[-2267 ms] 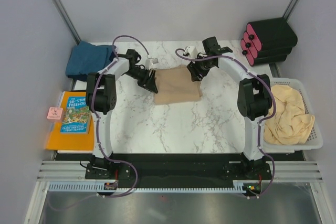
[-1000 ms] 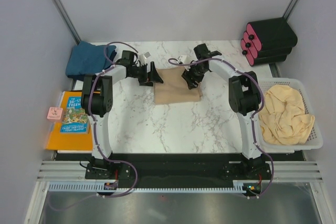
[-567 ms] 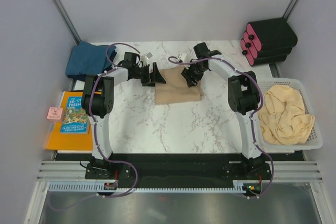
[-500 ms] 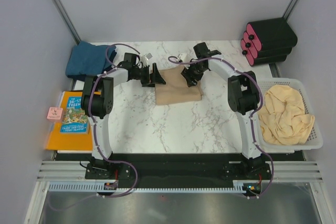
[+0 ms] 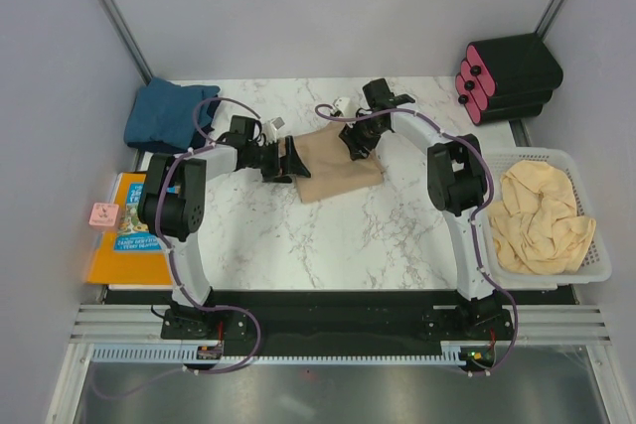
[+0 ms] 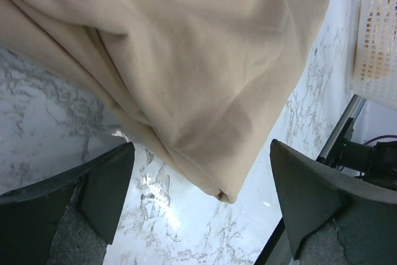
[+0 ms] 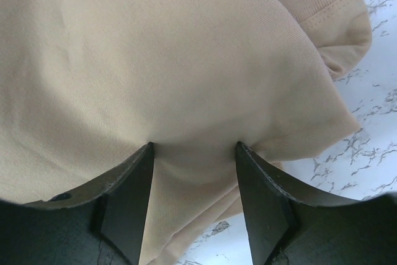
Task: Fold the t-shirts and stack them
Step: Put the neatly folded tshirt into the corner of the board with the left arm
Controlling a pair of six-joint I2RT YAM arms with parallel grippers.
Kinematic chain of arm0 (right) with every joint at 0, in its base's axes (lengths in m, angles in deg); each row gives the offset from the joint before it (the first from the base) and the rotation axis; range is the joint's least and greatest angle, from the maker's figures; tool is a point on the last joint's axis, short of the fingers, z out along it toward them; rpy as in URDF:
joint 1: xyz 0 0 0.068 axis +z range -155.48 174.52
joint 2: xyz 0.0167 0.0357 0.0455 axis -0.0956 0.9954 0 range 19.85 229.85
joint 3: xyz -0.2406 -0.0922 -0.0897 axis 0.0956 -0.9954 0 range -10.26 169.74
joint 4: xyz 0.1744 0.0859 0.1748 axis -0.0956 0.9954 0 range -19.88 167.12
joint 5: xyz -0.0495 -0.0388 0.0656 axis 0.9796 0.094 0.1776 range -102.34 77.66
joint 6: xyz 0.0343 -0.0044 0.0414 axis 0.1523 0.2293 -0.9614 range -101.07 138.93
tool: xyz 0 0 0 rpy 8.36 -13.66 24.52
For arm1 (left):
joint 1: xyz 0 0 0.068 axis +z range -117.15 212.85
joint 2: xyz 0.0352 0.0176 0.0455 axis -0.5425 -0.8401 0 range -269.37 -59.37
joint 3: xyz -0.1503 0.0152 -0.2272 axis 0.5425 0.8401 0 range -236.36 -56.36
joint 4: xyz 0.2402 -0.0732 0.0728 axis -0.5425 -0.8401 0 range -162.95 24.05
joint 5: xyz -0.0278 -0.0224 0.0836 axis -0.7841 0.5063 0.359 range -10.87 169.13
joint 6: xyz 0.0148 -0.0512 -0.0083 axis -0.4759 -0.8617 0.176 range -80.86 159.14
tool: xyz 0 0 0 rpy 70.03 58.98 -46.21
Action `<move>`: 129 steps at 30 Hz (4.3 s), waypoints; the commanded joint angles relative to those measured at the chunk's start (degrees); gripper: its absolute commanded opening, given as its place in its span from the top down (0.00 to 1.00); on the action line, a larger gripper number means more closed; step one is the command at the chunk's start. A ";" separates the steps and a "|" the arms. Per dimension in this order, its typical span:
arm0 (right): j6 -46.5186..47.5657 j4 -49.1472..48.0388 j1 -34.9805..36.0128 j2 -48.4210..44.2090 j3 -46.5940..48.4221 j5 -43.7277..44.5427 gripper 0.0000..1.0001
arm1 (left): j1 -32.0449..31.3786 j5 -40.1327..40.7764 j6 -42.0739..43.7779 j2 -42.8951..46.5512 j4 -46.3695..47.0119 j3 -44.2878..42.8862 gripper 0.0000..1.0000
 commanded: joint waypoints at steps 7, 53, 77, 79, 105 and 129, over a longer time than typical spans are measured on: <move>-1.88 0.25 1.30 3.54 1.18 -0.35 0.38 | -0.88 12.73 -5.06 -1.53 -1.45 2.70 0.00; 1.56 5.79 2.63 -5.06 1.71 -0.70 0.19 | -5.02 35.06 23.67 -13.39 -24.82 -37.54 0.98; -1.09 3.42 -6.87 -18.95 -5.93 -0.62 0.03 | -0.45 43.67 37.30 -21.83 -31.24 -54.68 0.98; -1.00 3.33 -7.13 -19.48 -6.81 -0.62 0.03 | 0.61 44.55 37.83 -22.45 -31.86 -56.87 0.98; -1.53 3.06 -7.39 -24.41 -12.35 0.00 0.04 | 14.67 50.70 62.26 -25.00 -32.56 -70.06 0.98; -2.76 2.36 -7.31 -24.49 -13.76 -1.06 0.05 | 20.12 61.95 68.33 -19.39 -22.46 -72.01 0.98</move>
